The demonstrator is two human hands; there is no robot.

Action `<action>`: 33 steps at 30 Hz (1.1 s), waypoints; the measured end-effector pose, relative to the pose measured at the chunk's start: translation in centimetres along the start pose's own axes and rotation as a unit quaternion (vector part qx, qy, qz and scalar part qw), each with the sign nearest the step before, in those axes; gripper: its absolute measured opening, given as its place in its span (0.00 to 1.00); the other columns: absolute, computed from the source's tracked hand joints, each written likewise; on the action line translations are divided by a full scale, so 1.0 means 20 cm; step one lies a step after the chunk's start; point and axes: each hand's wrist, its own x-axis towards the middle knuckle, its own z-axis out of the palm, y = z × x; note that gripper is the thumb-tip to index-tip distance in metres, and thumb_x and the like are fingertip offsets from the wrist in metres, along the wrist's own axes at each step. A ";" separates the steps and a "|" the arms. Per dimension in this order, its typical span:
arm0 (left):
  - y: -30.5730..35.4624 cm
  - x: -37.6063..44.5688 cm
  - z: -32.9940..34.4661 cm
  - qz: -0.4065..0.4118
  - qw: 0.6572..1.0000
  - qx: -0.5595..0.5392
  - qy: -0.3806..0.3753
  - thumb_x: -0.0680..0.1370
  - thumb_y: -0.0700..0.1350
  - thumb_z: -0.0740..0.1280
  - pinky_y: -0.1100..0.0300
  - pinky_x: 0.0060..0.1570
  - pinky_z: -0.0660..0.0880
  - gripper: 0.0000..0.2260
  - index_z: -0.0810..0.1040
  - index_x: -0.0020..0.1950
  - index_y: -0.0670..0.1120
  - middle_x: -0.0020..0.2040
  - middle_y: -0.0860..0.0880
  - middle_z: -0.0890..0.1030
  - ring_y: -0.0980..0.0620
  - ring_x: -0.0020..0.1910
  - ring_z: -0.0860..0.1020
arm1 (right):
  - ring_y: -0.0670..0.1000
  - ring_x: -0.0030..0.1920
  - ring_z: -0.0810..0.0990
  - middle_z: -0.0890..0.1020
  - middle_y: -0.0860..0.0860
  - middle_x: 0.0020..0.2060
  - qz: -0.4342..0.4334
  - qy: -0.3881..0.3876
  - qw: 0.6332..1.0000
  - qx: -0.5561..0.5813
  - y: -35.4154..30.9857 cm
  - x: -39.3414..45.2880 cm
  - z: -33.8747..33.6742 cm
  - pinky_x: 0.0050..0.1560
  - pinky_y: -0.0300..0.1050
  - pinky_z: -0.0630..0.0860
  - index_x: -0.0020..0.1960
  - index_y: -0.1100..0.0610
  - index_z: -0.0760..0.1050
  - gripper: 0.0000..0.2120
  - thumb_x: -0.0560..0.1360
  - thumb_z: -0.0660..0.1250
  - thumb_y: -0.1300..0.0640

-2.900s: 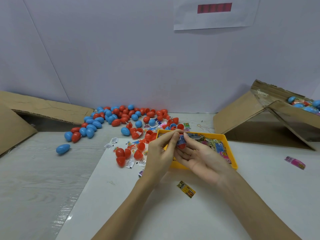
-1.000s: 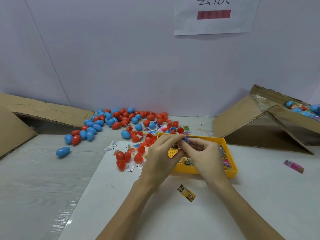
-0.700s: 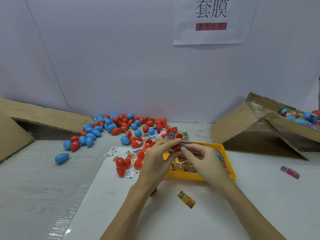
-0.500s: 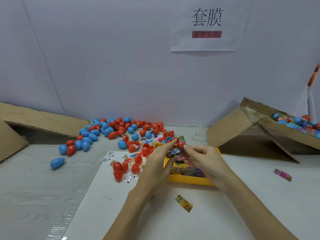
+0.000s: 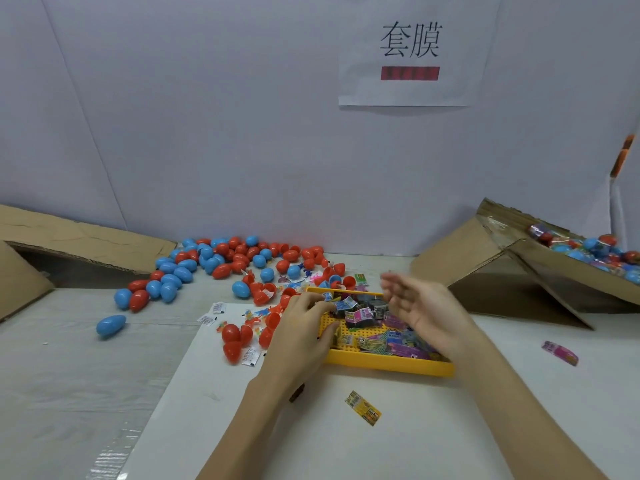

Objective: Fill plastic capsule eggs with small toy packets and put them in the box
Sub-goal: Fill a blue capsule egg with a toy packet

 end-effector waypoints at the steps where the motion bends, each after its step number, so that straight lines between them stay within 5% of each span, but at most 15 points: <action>1: 0.00 0.00 -0.01 0.001 1.000 0.002 0.001 0.82 0.52 0.67 0.62 0.65 0.70 0.16 0.78 0.69 0.50 0.67 0.53 0.74 0.56 0.68 0.67 | 0.51 0.43 0.86 0.86 0.58 0.47 0.008 -0.008 1.000 -0.013 0.07 -0.01 0.04 0.41 0.40 0.83 0.58 0.66 0.83 0.13 0.84 0.64 0.59; 7: 0.03 0.00 -0.03 -0.024 0.999 0.036 -0.002 0.83 0.55 0.65 0.60 0.65 0.70 0.19 0.75 0.71 0.50 0.68 0.53 0.73 0.54 0.69 0.67 | 0.51 0.40 0.86 0.86 0.58 0.43 -0.005 -0.018 0.998 -0.060 0.19 -0.02 0.11 0.38 0.40 0.83 0.51 0.63 0.87 0.14 0.84 0.64 0.58; 12: -0.09 0.19 -0.17 -0.192 0.980 -0.036 0.042 0.83 0.56 0.63 0.59 0.61 0.70 0.17 0.77 0.67 0.49 0.65 0.50 0.75 0.52 0.66 0.71 | 0.51 0.39 0.86 0.86 0.59 0.42 -0.010 -0.018 0.998 -0.059 0.19 -0.02 0.08 0.36 0.39 0.82 0.51 0.64 0.86 0.14 0.84 0.64 0.59; 17: -0.54 0.34 -0.42 -0.314 0.917 0.246 0.021 0.85 0.56 0.57 0.44 0.68 0.69 0.21 0.75 0.69 0.42 0.71 0.38 0.71 0.38 0.69 0.69 | 0.50 0.38 0.85 0.85 0.59 0.41 -0.012 -0.019 0.998 -0.066 0.19 -0.01 0.09 0.35 0.39 0.82 0.54 0.65 0.85 0.13 0.85 0.62 0.60; 20: -0.77 0.26 -0.49 -0.342 0.875 0.340 -0.052 0.85 0.55 0.58 0.47 0.68 0.68 0.21 0.73 0.71 0.43 0.72 0.39 0.68 0.38 0.70 0.66 | 0.50 0.36 0.84 0.85 0.59 0.40 -0.013 -0.019 0.998 -0.063 0.19 -0.02 0.10 0.34 0.38 0.81 0.54 0.65 0.84 0.14 0.85 0.62 0.60; 23: -0.91 0.18 -0.49 -0.308 0.870 0.379 -0.063 0.84 0.51 0.63 0.50 0.66 0.67 0.16 0.75 0.67 0.43 0.70 0.40 0.69 0.38 0.66 0.68 | 0.50 0.36 0.84 0.85 0.59 0.40 -0.012 -0.021 0.998 -0.062 0.19 -0.02 0.10 0.34 0.38 0.82 0.52 0.65 0.85 0.14 0.85 0.62 0.60; 29: -0.89 0.16 -0.53 -0.349 0.914 0.202 0.037 0.80 0.35 0.66 0.50 0.60 0.72 0.06 0.79 0.56 0.41 0.64 0.38 0.72 0.40 0.59 0.74 | 0.50 0.37 0.84 0.86 0.58 0.41 -0.008 -0.020 0.996 -0.083 0.18 -0.04 0.11 0.35 0.40 0.81 0.53 0.64 0.85 0.14 0.85 0.62 0.60; 33: -0.58 0.19 -0.45 -0.249 0.962 0.013 0.115 0.78 0.32 0.67 0.58 0.53 0.75 0.11 0.77 0.58 0.43 0.57 0.46 0.79 0.48 0.57 0.77 | 0.50 0.37 0.84 0.86 0.58 0.41 -0.010 -0.017 0.995 -0.099 0.18 -0.05 0.12 0.35 0.40 0.81 0.54 0.64 0.85 0.13 0.85 0.62 0.60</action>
